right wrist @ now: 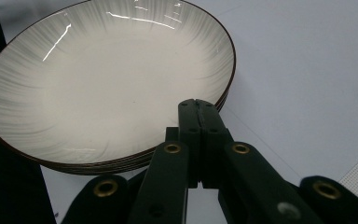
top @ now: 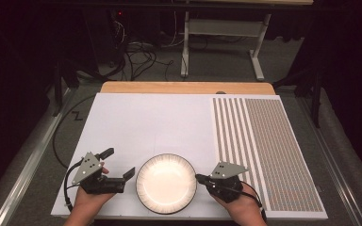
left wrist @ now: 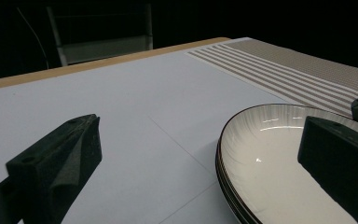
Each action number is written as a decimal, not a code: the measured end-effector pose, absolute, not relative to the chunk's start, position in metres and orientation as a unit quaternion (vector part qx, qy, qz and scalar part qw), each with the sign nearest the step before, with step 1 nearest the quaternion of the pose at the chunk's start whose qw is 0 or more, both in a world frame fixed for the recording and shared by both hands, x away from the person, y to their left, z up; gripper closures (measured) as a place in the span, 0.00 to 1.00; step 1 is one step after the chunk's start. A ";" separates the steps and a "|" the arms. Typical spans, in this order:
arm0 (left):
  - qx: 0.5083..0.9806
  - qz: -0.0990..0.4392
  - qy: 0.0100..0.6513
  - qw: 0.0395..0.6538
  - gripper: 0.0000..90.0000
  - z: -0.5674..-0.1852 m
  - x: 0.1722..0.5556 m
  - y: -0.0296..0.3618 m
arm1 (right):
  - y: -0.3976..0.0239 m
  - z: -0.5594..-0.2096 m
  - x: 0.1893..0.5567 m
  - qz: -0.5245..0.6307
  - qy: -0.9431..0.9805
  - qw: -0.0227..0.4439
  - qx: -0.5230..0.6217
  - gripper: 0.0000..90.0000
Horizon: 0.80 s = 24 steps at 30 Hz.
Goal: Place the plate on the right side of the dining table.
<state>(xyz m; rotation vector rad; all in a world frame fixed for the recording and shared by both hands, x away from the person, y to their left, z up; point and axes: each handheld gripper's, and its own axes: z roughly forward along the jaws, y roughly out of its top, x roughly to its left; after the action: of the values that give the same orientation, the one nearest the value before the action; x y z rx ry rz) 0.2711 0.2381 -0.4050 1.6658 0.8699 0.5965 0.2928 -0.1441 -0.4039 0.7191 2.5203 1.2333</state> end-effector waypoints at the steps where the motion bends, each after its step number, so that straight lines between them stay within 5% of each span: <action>1: 0.704 0.251 0.369 0.552 0.00 -0.405 0.272 0.238 | -0.144 -0.404 0.293 0.421 0.864 0.124 0.247 1.00; 24: 0.703 0.254 0.367 0.554 0.00 -0.405 0.272 0.238 | -0.141 -0.403 0.292 0.411 0.869 0.136 0.238 1.00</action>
<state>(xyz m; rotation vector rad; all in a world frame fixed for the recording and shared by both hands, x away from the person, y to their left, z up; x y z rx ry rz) 0.2721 0.2376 -0.4051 1.6622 0.8666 0.5997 0.2920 -0.1409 -0.4027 0.6896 2.5178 1.1911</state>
